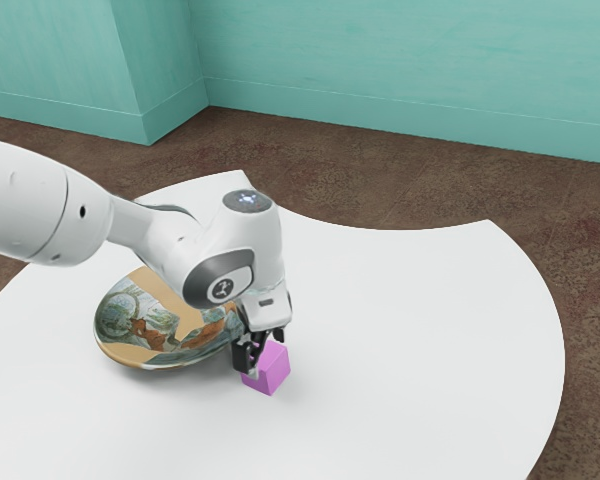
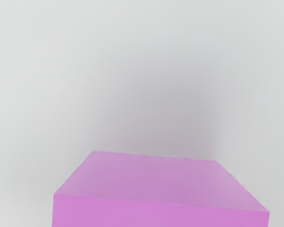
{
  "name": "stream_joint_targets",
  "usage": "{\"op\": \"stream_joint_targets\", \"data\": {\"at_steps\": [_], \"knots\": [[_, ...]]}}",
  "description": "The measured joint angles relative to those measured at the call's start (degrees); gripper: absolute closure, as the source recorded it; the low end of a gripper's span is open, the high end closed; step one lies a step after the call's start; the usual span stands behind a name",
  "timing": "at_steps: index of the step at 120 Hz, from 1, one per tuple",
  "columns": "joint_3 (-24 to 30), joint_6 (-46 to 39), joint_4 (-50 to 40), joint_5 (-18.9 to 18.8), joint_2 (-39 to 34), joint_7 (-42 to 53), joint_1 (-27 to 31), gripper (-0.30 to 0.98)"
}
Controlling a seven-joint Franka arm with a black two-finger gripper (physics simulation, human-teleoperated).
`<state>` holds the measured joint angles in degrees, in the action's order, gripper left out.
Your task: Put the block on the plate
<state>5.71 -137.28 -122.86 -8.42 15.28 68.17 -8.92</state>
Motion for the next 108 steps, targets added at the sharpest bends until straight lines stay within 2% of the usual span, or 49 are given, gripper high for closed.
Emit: {"op": "stream_joint_targets", "data": {"at_steps": [28, 46, 64, 108], "knots": [[0.0, -2.7, -0.1, 0.1, 2.8, -0.5, -0.5, 0.01], [0.0, -3.6, -0.1, 0.1, 3.0, -1.0, -0.6, 0.28], [0.0, -4.1, -0.1, -0.2, 2.4, -1.5, -0.7, 0.3], [-0.2, -2.3, -0.3, 0.2, -8.4, -2.6, -0.9, 0.29]]}}
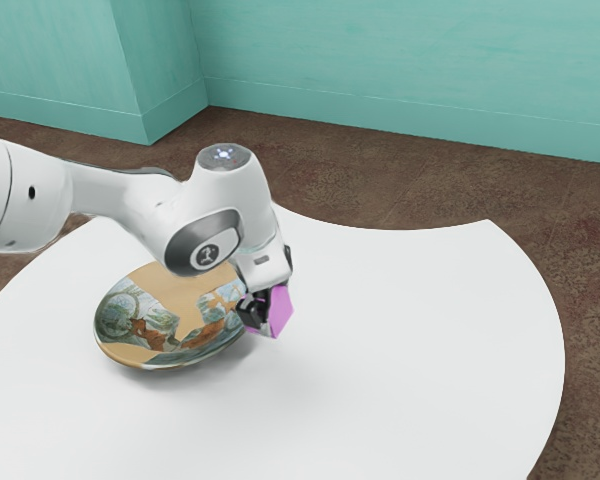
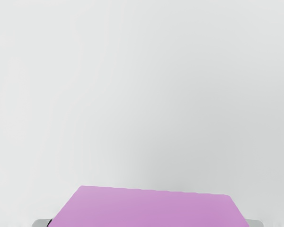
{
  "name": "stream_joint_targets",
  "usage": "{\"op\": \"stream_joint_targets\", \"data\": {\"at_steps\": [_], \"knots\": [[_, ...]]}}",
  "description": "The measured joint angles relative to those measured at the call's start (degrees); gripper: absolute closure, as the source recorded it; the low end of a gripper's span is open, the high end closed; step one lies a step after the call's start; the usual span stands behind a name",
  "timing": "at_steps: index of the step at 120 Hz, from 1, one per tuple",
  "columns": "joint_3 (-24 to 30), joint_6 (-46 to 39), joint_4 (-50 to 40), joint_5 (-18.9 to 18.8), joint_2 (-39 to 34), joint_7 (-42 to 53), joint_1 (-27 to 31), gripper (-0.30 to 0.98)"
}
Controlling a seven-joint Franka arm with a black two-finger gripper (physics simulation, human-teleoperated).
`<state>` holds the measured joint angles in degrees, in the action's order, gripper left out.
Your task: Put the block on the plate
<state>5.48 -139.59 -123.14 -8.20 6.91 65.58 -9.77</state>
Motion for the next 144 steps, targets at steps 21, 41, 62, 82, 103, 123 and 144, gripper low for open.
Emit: {"op": "stream_joint_targets", "data": {"at_steps": [21, 41, 62, 82, 103, 123, 144], "knots": [[-5.2, 3.2, -3.3, 0.1, -4.1, -0.8, 0.0, 0.29], [-8.4, 5.5, -4.2, 0.1, -4.1, -1.4, 4.2, 0.29], [-8.5, 6.8, -3.0, 0.1, -1.1, -1.8, 9.0, 0.29], [-8.5, 7.3, 0.0, -0.1, 2.5, -1.9, 10.6, 0.28], [-8.5, 7.4, 2.5, -0.6, 6.1, -2.0, 12.6, 0.28], [-8.5, 7.2, 4.4, -0.6, 8.1, -2.0, 12.7, 0.23], [-8.6, 7.3, 4.6, -0.2, 8.2, -2.1, 12.3, 0.12]]}}
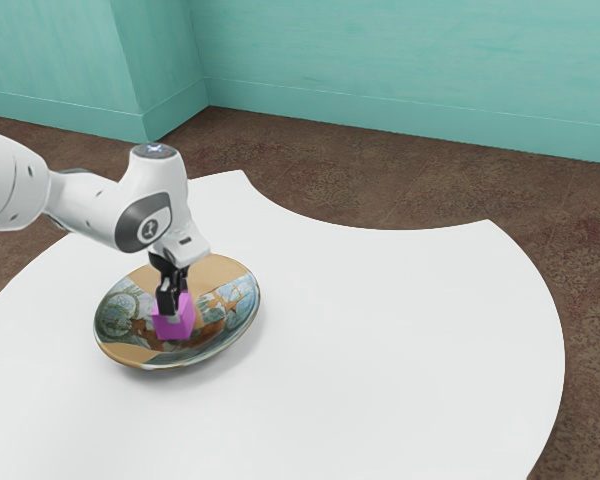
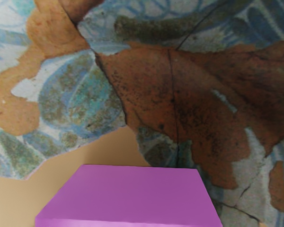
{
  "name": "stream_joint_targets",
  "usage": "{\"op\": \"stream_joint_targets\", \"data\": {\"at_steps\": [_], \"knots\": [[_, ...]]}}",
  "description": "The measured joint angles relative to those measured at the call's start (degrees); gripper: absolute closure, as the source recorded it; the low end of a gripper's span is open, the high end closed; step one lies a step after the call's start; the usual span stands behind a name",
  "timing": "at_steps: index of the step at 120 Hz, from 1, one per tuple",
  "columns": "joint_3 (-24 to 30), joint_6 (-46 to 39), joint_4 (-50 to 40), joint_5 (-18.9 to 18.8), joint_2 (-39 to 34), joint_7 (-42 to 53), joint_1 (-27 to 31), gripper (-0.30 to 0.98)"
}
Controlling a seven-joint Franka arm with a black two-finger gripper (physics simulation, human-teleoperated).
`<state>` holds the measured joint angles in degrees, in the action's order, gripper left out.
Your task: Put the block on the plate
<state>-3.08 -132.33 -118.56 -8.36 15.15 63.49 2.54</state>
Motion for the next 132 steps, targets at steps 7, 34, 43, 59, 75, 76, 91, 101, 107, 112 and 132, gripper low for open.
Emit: {"op": "stream_joint_targets", "data": {"at_steps": [7, 34, 43, 59, 75, 76, 91, 101, 107, 112, 132], "knots": [[0.0, 0.1, 0.0, 0.1, -0.8, 0.0, -0.2, 0.09], [0.1, 6.0, 5.1, 1.7, -5.0, -3.7, -1.3, 0.03], [0.5, 10.9, 10.8, 2.3, -5.1, -7.7, -2.7, 0.02], [0.7, 19.9, 19.7, 3.9, -5.2, -15.4, -3.3, 0.01], [0.4, 27.4, 24.9, 4.6, -5.7, -22.2, -3.4, 0.01], [0.4, 27.7, 25.1, 4.6, -5.8, -22.6, -3.4, 0.01], [0.4, 31.7, 25.8, 4.2, -8.7, -27.8, -4.0, 0.0], [0.4, 33.4, 25.9, 4.1, -9.7, -30.6, -4.2, 0.0], [0.3, 34.1, 26.0, 4.0, -10.1, -32.2, -4.2, 0.0], [0.3, 34.6, 26.2, 4.0, -10.3, -33.4, -4.1, 0.0], [0.4, 35.8, 26.3, 4.0, -10.5, -37.4, -4.1, 0.0]]}}
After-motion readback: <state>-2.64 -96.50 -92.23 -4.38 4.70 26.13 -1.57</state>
